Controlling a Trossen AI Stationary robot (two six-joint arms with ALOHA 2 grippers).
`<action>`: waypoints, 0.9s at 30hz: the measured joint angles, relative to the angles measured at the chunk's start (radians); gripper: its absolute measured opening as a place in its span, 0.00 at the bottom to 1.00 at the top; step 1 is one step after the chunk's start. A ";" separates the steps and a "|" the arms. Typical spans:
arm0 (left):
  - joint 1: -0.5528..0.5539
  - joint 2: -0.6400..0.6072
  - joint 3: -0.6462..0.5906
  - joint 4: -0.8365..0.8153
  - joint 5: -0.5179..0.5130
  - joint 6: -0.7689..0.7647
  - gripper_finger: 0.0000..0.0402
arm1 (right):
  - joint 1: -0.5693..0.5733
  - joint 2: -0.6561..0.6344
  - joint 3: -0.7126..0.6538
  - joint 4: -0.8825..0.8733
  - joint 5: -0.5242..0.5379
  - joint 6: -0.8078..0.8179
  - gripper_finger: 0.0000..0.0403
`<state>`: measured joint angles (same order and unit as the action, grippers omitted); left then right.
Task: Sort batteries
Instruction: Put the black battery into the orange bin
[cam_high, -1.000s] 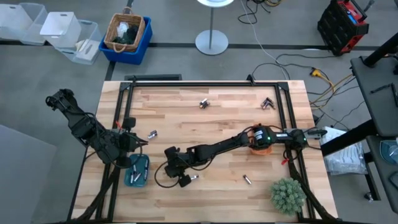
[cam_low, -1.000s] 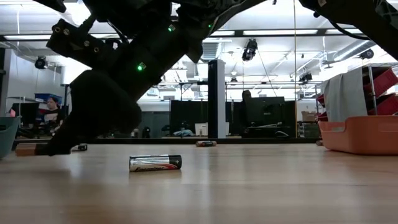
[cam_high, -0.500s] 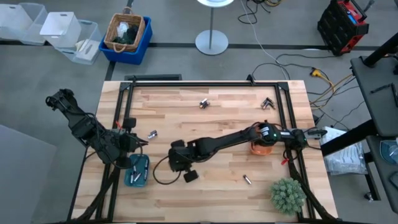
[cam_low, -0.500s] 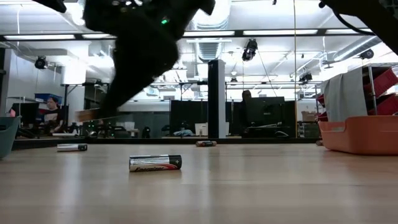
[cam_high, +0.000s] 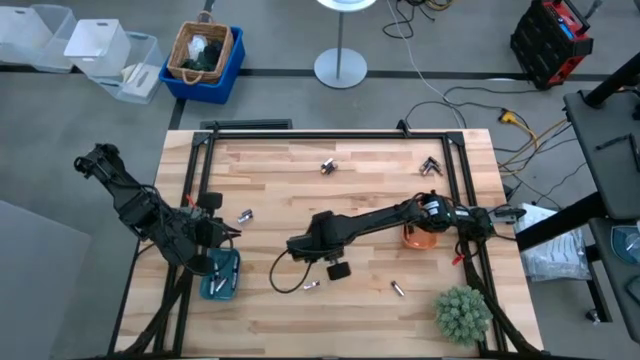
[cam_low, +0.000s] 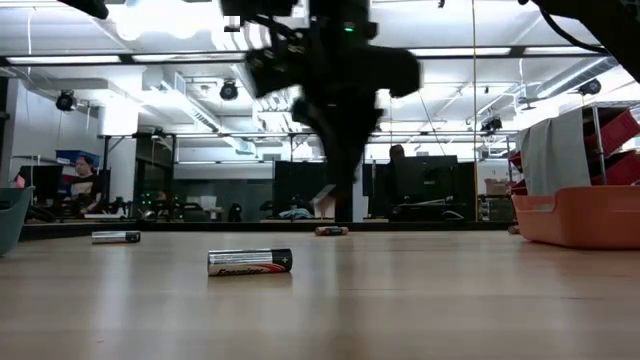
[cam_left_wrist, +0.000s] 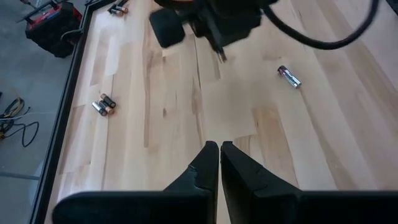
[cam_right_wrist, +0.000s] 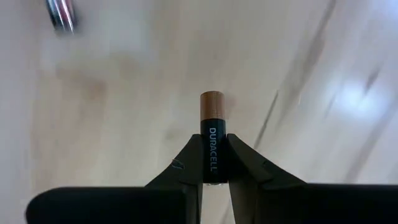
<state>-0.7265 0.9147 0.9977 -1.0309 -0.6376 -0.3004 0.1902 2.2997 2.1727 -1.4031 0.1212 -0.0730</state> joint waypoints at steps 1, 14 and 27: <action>0.000 0.005 0.000 0.000 0.000 0.000 0.00 | -0.001 -0.001 0.000 -0.032 0.011 0.009 0.09; 0.000 0.041 0.000 0.001 -0.016 0.000 0.00 | -0.008 -0.131 -0.066 -0.164 0.132 0.146 0.09; 0.000 0.040 0.000 0.009 -0.018 0.004 0.00 | -0.010 -0.584 -0.470 -0.073 0.254 0.396 0.09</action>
<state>-0.7269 0.9546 0.9977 -1.0218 -0.6559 -0.2969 0.1805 1.7159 1.7026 -1.4766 0.3756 0.3228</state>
